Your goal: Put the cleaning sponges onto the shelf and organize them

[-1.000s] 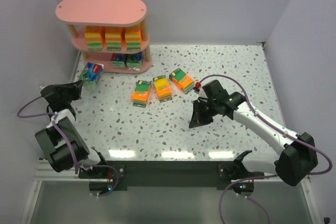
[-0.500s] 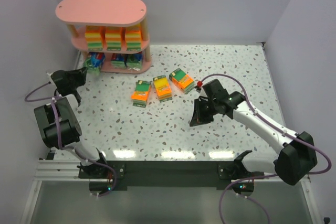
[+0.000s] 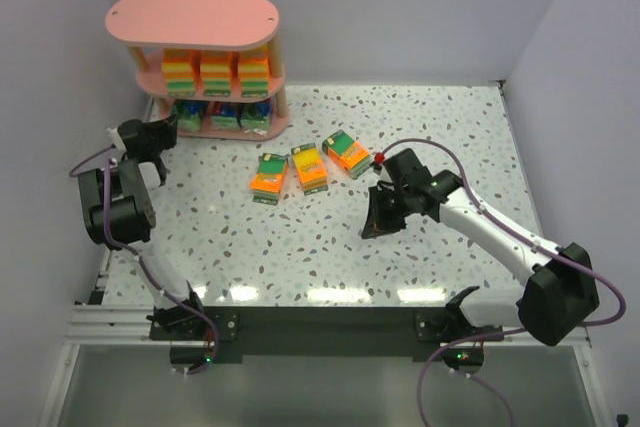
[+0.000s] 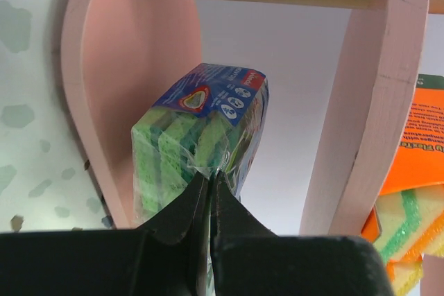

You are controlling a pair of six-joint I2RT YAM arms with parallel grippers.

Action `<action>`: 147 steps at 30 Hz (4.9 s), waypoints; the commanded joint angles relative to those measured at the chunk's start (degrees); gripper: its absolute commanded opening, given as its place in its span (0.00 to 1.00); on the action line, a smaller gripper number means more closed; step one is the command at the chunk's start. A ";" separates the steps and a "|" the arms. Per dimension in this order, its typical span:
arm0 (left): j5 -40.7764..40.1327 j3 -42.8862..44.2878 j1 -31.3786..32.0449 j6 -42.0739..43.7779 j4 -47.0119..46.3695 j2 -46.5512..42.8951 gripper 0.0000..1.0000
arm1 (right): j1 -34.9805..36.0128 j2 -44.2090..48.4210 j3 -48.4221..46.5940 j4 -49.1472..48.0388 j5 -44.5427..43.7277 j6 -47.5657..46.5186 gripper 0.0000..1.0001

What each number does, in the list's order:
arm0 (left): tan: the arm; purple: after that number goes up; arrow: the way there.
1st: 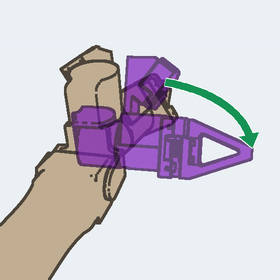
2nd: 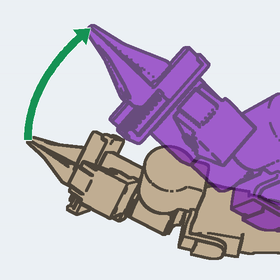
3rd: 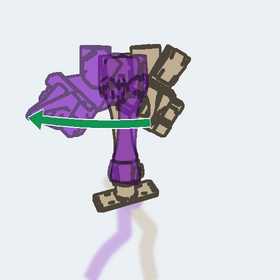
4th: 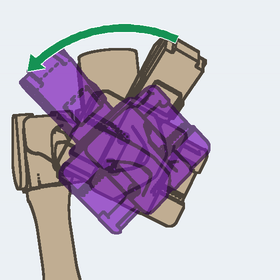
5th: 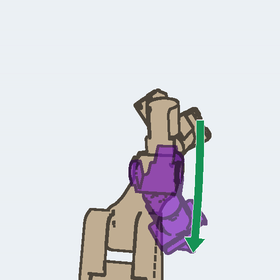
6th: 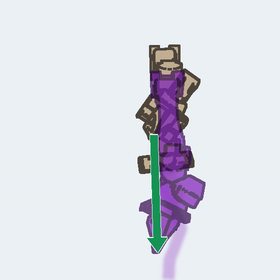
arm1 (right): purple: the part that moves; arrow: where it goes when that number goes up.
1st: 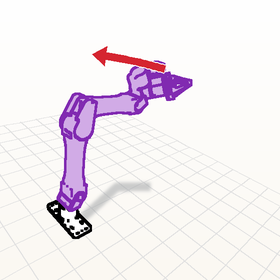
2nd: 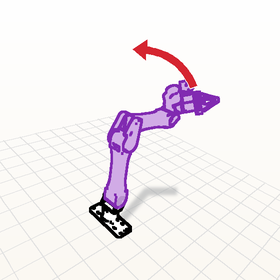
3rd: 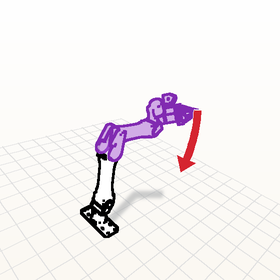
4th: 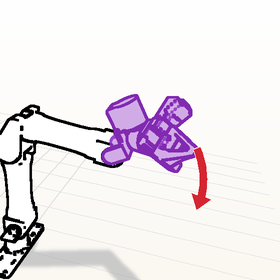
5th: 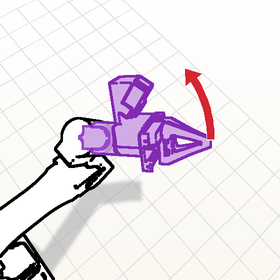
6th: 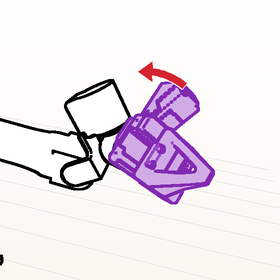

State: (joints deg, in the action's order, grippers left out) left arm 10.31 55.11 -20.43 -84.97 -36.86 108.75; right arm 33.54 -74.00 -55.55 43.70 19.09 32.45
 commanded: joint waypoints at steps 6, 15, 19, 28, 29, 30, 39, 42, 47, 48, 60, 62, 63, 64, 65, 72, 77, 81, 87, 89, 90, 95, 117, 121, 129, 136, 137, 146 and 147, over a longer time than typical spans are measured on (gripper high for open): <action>-2.57 5.88 1.17 -1.69 -4.97 4.71 0.00 | -0.58 -1.50 -3.25 1.47 -1.87 -0.10 0.00; -4.94 5.88 3.37 -3.53 -5.32 5.86 0.00 | -0.93 -2.56 -3.69 1.21 -2.04 -0.45 0.00; -5.99 5.01 4.16 -4.24 -6.47 5.69 0.11 | -1.02 -2.12 -3.16 1.03 -1.95 -0.63 0.00; -8.72 4.74 4.69 -2.22 -0.50 1.47 0.71 | -1.37 -1.24 -1.76 0.15 -1.25 -0.54 0.00; -9.33 4.57 4.61 -2.04 0.03 1.03 0.76 | -1.28 -1.24 -1.76 0.07 -1.16 -0.54 0.00; -9.25 4.39 4.69 -1.78 0.21 0.68 0.79 | -1.37 -1.15 -1.76 0.07 -0.99 -0.63 0.00; -8.64 -5.53 4.60 1.03 1.09 -14.33 0.92 | -1.63 0.43 -0.62 -0.64 -0.64 -0.63 0.00; -6.71 -11.33 4.60 2.96 3.37 -22.95 0.93 | -1.81 0.61 -0.09 -1.25 -0.28 -1.07 0.00; -1.80 -19.16 4.69 6.56 10.21 -38.15 0.96 | -2.07 1.75 0.27 -2.30 -0.20 -1.51 0.27; -0.56 -19.86 4.69 8.40 11.36 -40.26 0.97 | -2.16 2.19 0.35 -2.57 -0.11 -1.51 0.37; 5.01 -22.33 20.41 26.00 40.62 -55.93 1.00 | -2.43 4.39 2.37 -3.36 -0.90 -1.95 0.99; -1.38 -22.85 26.28 24.42 44.32 -56.98 1.00 | -2.34 4.56 2.11 -3.19 -0.64 -1.95 0.99; -3.78 -23.81 27.97 21.63 45.29 -58.37 1.00 | -2.34 4.82 2.02 -3.01 -0.72 -1.95 0.99; -5.98 -24.52 29.72 20.21 45.91 -59.00 0.98 | -2.34 5.17 1.94 -2.66 -1.16 -1.95 0.99; -9.31 -25.22 32.79 17.24 46.35 -59.26 0.97 | -2.34 5.96 2.11 -2.57 -1.16 -1.77 0.99; -17.42 -28.82 43.88 5.79 47.07 -52.51 0.92 | -2.43 9.04 5.27 -3.18 -0.99 -0.10 0.99; -22.77 -30.24 44.95 -0.72 39.15 -50.13 0.92 | -2.43 10.89 6.24 -2.13 -1.25 -0.01 0.99; -24.63 -27.35 44.95 -3.53 35.57 -44.08 0.89 | -2.43 11.86 6.77 -1.52 -1.69 -0.19 0.99; -24.89 -25.49 44.95 -6.95 29.48 -37.21 0.81 | -2.43 12.21 6.95 -0.81 -2.13 -0.89 0.99; -26.29 -26.45 44.95 -8.19 26.33 -35.98 0.72 | -2.43 11.95 6.42 -0.37 -2.30 -1.24 0.99; -26.65 -27.59 44.95 -9.24 24.84 -35.80 0.68 | -2.43 11.86 6.33 -0.11 -2.22 -1.33 0.99; -27.88 -26.11 44.95 -8.99 23.15 -32.99 0.56 | -2.43 11.86 5.98 0.07 -2.66 -2.04 0.99; -24.90 -24.70 41.61 -6.97 16.29 -22.44 0.00 | -2.51 9.84 4.92 0.59 -2.57 -4.23 0.98; -20.69 -24.44 43.62 -3.03 21.12 -26.82 0.00 | -2.86 9.84 5.45 -0.02 -2.57 -4.24 0.98; -18.92 -31.03 45.03 -2.13 39.36 -52.91 0.00 | -3.39 9.49 6.86 -1.60 -1.26 -4.15 0.97; -22.17 -17.97 45.03 5.23 49.35 -65.94 0.00 | -3.74 8.34 7.12 -2.57 0.33 -4.32 0.96; -22.26 -15.85 45.03 5.77 49.78 -65.77 0.00 | -3.74 8.26 7.03 -2.48 0.42 -4.41 0.96; -18.69 17.38 40.23 15.01 50.43 -47.78 0.00 | -3.74 7.73 5.98 -1.96 0.95 -5.38 0.96; -14.91 19.05 35.59 14.66 49.44 -45.58 0.00 | -3.74 8.16 5.81 -1.69 0.86 -5.46 0.96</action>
State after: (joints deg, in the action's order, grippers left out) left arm -10.35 68.82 21.89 -74.52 14.50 57.10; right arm 29.95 -66.32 -48.51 42.65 18.96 28.27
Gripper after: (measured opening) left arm 0.039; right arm 0.967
